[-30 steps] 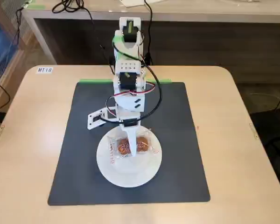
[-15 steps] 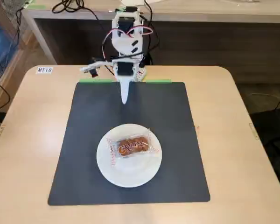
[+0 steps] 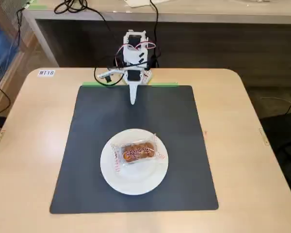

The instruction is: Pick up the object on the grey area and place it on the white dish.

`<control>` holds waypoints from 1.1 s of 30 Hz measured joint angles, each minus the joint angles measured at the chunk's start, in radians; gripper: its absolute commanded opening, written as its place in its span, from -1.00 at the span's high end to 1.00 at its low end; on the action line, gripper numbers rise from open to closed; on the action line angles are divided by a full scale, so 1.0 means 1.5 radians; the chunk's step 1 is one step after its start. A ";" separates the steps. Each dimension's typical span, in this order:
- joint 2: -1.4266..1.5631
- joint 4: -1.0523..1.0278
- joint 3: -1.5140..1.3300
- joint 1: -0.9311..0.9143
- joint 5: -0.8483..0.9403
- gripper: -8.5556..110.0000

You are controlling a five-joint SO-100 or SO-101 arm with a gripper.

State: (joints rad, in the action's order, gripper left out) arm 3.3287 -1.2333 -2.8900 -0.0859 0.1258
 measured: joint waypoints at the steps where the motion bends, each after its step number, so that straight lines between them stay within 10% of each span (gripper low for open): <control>1: 0.000 0.000 -0.008 -0.001 -0.001 0.86; 33: 0.000 0.042 -0.116 0.006 -0.030 0.86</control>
State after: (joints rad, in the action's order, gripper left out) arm 3.3287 -1.1704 -3.0634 -0.0767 0.0813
